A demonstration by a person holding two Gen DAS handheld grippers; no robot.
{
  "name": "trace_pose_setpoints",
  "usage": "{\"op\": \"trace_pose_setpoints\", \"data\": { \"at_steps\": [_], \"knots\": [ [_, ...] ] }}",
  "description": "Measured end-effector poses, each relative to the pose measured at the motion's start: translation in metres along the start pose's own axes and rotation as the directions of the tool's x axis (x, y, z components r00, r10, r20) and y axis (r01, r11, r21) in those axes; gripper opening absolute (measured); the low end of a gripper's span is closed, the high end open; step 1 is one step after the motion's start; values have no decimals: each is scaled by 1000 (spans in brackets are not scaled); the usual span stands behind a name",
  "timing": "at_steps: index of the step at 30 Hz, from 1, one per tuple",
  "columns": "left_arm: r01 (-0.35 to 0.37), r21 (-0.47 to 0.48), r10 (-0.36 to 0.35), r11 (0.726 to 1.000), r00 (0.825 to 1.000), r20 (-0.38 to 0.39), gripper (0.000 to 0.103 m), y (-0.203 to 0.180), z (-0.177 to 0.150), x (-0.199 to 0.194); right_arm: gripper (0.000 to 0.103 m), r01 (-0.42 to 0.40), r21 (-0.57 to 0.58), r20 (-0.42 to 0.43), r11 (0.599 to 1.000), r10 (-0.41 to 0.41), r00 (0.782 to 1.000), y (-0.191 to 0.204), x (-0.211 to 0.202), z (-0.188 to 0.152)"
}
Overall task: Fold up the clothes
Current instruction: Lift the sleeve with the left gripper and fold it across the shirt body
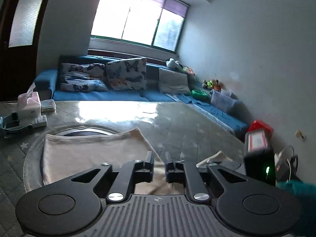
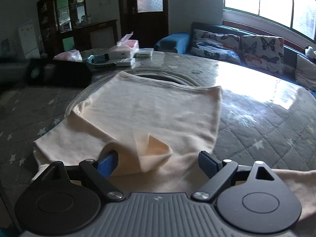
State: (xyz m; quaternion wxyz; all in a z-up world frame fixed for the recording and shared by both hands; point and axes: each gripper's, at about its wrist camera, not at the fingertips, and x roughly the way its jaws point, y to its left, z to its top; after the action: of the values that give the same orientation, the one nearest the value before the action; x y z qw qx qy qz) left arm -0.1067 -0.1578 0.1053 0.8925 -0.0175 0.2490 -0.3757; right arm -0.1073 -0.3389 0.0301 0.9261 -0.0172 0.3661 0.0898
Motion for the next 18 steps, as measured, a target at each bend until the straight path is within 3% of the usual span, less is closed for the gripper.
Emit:
{"op": "trace_pose_setpoints", "data": {
  "at_steps": [3, 11, 15, 18],
  "knots": [
    [-57, 23, 56, 998, 998, 19, 41, 15, -6, -15, 90, 14, 0, -3, 1000, -14, 1000, -4, -3, -4],
    [-265, 41, 267, 963, 962, -51, 41, 78, -50, -68, 79, 19, -29, -30, 999, -20, 999, -13, -23, -11],
    [-312, 38, 315, 949, 943, -110, 41, 94, -77, -81, 74, 36, -29, -43, 999, -37, 998, -19, -37, -15],
    [-315, 37, 317, 948, 938, -138, 41, 101, -85, -78, 72, 35, -1, -19, 999, -35, 999, -24, -50, -13]
  ]
}}
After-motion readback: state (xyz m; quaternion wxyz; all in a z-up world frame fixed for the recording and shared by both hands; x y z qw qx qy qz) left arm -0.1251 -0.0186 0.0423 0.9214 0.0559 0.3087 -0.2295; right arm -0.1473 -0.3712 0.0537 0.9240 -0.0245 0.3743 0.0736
